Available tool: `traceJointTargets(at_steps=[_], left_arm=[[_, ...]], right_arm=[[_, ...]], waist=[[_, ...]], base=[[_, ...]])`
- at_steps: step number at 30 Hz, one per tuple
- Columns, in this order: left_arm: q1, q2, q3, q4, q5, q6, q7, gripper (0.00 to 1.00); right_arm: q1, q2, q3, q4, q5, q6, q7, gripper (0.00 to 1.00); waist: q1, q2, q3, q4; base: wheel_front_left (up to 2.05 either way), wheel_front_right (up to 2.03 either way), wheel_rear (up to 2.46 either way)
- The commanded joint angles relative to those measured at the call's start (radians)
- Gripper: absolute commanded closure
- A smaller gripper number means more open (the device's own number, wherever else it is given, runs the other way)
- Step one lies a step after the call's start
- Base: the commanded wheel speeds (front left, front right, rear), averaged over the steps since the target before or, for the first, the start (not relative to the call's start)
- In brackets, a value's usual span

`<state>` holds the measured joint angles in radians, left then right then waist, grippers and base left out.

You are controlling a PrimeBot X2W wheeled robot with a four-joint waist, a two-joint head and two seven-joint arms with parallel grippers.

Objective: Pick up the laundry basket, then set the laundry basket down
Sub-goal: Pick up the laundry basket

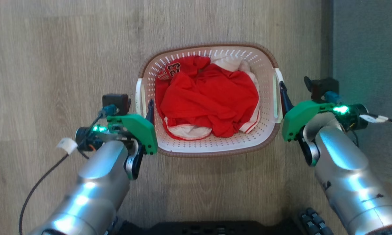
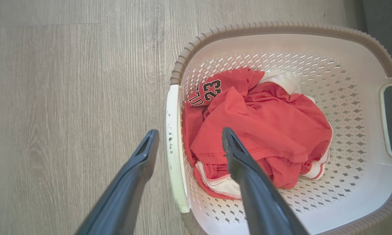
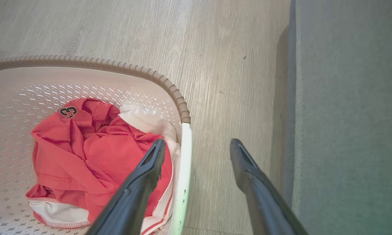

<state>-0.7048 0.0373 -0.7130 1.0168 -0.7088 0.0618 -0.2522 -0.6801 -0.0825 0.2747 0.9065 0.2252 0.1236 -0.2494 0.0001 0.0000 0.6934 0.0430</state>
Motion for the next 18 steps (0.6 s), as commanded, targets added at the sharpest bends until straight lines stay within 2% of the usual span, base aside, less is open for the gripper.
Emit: traceJointTargets(at_steps=[1,8,18], left_arm=[[-0.004,0.013,0.006,-0.002,-0.014,0.002,-0.01,0.0],[-0.071,0.013,-0.092,0.059,-0.13,0.002,-0.007,0.0],[-0.163,0.013,-0.224,0.106,-0.22,-0.001,0.048,0.0]], right_arm=[[0.007,0.006,0.02,-0.002,0.031,0.007,-0.009,0.0],[-0.079,0.001,0.113,0.079,0.151,0.007,0.036,0.0],[-0.179,-0.024,0.196,0.159,0.248,0.007,0.068,0.0]], waist=[[-0.0001,0.0,0.018,0.003],[-0.0001,0.0,0.082,0.011],[-0.0001,0.0,0.156,0.015]], base=[[0.0,0.0,0.0],[0.0,0.0,0.0],[0.0,0.0,0.0]])
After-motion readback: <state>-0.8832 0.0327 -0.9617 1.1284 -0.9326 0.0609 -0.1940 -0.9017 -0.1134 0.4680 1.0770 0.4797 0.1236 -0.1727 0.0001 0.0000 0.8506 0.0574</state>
